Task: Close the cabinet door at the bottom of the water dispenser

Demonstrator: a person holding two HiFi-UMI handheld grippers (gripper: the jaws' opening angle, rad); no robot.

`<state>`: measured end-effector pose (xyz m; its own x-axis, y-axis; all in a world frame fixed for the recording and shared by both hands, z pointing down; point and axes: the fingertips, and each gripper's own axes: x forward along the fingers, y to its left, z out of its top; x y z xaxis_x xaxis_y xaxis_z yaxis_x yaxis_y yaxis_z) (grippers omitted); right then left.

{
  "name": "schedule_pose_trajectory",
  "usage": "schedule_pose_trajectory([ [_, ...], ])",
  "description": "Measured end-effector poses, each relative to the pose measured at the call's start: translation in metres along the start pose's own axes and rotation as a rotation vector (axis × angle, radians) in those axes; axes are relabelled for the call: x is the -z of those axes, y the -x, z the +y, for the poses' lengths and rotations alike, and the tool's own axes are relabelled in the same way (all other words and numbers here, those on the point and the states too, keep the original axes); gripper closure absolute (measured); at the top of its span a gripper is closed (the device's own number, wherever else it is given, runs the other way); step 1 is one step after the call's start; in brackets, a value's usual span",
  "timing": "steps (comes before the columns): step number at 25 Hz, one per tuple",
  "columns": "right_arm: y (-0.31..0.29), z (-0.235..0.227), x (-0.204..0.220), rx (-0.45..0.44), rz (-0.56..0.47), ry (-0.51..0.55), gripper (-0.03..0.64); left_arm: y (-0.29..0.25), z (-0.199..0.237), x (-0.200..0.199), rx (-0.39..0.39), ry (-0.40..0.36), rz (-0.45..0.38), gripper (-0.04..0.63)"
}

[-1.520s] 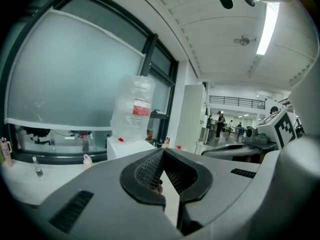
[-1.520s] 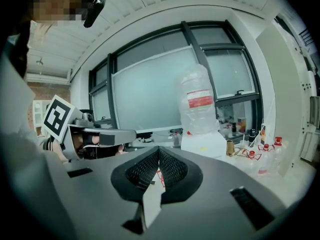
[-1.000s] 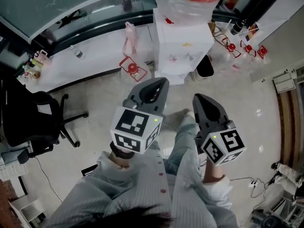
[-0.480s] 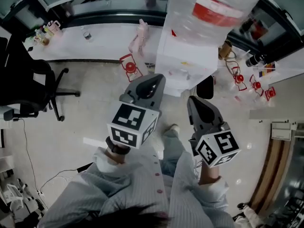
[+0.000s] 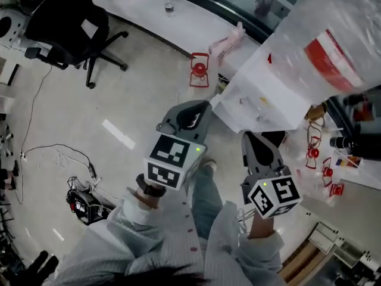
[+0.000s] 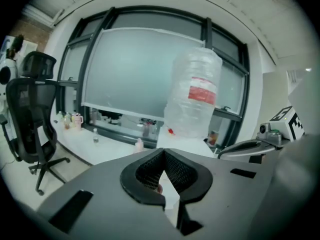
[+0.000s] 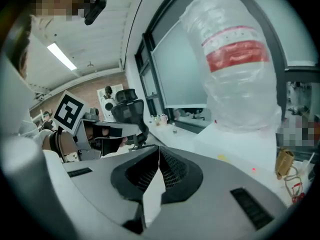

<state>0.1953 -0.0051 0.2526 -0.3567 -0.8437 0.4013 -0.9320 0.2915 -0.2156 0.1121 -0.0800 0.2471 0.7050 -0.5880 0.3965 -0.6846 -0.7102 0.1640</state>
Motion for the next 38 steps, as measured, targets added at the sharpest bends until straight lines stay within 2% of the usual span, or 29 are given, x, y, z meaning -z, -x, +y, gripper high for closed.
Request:
schedule_pose_trajectory([
  [4,-0.044,0.02,0.024,-0.082,0.082,0.005,0.603,0.013,0.04,0.026,-0.086,0.046,0.027,0.584],
  [7,-0.073,0.037,0.053,-0.112,0.15,0.026,0.602,0.02,0.062,0.053,-0.105,0.07,0.055,0.585],
  [11,-0.111,0.051,0.098,-0.135,0.233,0.061,0.603,0.024,0.089,0.09,-0.134,0.078,0.088,0.584],
  [15,-0.142,0.054,0.132,-0.14,0.273,0.06,0.602,0.015,0.107,0.127,-0.174,0.061,0.14,0.585],
  [21,-0.182,0.047,0.174,-0.158,0.29,0.025,0.601,0.006,0.124,0.185,-0.199,0.148,0.176,0.585],
  [29,-0.231,0.056,0.268,-0.196,0.421,0.093,0.601,0.009,0.153,0.278,-0.229,0.278,0.25,0.584],
  [32,-0.244,0.056,0.308,-0.191,0.488,0.089,0.6,0.009,0.156,0.305,-0.23,0.303,0.274,0.584],
  [38,-0.271,0.049,0.367,-0.117,0.562,0.002,0.6,0.01,0.162,0.344,-0.239,0.326,0.32,0.585],
])
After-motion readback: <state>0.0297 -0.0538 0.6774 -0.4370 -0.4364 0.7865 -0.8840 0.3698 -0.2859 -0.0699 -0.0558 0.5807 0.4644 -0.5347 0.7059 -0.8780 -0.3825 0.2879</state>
